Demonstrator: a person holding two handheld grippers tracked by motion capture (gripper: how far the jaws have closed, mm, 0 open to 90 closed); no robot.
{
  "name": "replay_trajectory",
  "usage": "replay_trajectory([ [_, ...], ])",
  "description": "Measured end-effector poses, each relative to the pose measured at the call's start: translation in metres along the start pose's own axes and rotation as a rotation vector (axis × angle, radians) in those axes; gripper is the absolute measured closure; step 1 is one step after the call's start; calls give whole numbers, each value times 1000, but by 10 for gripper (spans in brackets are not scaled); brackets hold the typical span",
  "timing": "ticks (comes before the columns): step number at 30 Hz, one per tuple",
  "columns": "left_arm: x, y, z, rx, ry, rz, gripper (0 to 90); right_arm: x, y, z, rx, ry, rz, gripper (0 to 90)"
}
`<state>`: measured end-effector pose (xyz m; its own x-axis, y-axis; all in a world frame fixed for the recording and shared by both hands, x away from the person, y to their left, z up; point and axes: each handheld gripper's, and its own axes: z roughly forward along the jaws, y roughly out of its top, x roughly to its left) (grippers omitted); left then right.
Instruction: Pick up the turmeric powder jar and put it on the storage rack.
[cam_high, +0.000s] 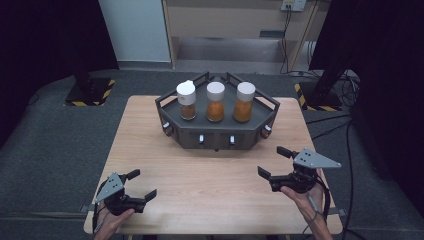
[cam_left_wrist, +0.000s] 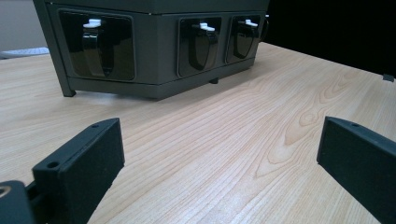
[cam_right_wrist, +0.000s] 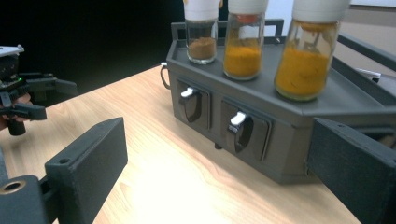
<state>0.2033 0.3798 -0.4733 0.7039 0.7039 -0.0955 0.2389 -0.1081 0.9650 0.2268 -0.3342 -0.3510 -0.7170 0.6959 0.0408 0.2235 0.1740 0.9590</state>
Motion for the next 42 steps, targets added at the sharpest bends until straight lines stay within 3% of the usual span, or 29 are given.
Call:
replay_trajectory([
  [12,0,0,0,4,0,-1,0,-2,-33,-16,45,-31,54,60],
  [25,0,0,0,6,-1,2,0,4,-58,-28,67,-98,49,77],
  [42,0,1,0,4,-5,7,0,3,-75,-27,63,-103,60,80],
])
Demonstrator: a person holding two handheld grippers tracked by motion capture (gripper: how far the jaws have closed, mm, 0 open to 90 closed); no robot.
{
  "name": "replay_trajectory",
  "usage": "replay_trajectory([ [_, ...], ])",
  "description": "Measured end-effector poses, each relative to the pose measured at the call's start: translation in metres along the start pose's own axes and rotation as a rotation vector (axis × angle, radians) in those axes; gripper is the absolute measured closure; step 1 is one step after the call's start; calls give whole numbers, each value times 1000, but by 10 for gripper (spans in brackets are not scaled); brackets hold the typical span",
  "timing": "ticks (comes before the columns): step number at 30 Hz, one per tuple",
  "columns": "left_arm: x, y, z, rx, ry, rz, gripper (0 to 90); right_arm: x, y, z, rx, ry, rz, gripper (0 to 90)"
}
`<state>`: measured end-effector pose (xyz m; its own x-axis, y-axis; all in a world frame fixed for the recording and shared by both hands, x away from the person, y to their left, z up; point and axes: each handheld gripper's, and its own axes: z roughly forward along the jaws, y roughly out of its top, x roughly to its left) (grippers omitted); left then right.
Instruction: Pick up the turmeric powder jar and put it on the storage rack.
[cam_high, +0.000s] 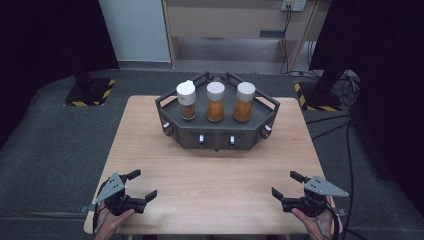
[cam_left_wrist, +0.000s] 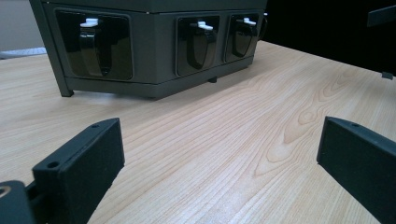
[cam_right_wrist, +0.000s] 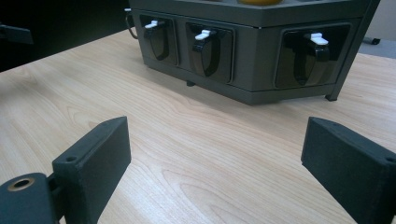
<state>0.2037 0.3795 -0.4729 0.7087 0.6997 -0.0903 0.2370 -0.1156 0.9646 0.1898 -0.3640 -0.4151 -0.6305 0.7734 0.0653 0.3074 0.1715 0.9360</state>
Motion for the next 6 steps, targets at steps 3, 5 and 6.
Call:
replay_trajectory([
  [3,0,0,0,-1,0,0,0,0,-1,0,-1,-1,2,78],
  [5,0,0,0,-2,1,-2,0,-1,-1,-1,-5,-1,3,78],
  [6,0,0,1,-1,2,-3,0,-1,-1,-1,-6,0,4,78],
])
